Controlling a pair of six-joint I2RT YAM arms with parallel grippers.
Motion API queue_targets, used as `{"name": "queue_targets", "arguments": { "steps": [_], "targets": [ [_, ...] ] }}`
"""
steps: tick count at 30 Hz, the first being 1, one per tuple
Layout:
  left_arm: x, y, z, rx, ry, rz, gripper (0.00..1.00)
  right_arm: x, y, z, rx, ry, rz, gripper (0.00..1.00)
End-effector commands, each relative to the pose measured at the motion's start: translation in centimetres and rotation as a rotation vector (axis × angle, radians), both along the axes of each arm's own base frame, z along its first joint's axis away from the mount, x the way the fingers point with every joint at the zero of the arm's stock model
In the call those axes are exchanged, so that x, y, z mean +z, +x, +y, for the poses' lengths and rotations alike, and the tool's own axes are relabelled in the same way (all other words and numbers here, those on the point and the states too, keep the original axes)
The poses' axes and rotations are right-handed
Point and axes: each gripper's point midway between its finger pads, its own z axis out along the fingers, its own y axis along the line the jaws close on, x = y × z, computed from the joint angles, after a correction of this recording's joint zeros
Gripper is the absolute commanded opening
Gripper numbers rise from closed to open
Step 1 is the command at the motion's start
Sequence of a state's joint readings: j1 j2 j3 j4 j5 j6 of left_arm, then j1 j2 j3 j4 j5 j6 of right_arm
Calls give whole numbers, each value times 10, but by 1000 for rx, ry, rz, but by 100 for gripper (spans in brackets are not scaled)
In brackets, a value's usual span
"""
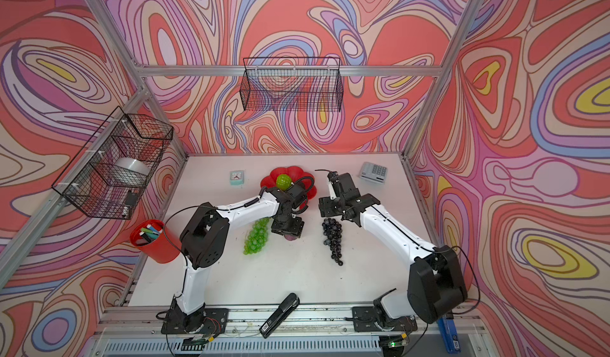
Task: Arrange fruit in a fruit bowl
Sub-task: Pick up the fruit from the center of the table.
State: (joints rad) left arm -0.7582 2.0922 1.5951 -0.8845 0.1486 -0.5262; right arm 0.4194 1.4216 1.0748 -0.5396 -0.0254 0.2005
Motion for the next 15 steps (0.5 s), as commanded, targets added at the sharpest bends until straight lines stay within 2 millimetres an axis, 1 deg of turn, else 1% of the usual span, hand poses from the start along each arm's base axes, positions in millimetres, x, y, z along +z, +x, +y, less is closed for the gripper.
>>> {"name": "queue_targets", "arguments": {
  "steps": [1,3,5,8,10,13,15],
  "targets": [
    [-1,4,-2,-3,-10,0,64,-4,-2,-3,-7,-7,9,70],
    [-1,3,-2,-3,-10,1,61,-3,-2,-4,-7,-7,7,70],
    [1,4,-1,0,-11,-5,53,-2,-2,-4,-9,-7,5,70],
    [9,3,0,0,-22,-21,46,-2,-3,-5,-12,-6,1,70],
    [18,1,3,0,-24,-37,43,-1,-2,-4,-14,-3,-3,70],
    [40,0,9,-8,-35,-70,42,3,0,-4,-19,2,-16,70],
    [62,1,14,-7,-55,-101,42,8,2,-4,-20,6,-28,70]
  ]
}}
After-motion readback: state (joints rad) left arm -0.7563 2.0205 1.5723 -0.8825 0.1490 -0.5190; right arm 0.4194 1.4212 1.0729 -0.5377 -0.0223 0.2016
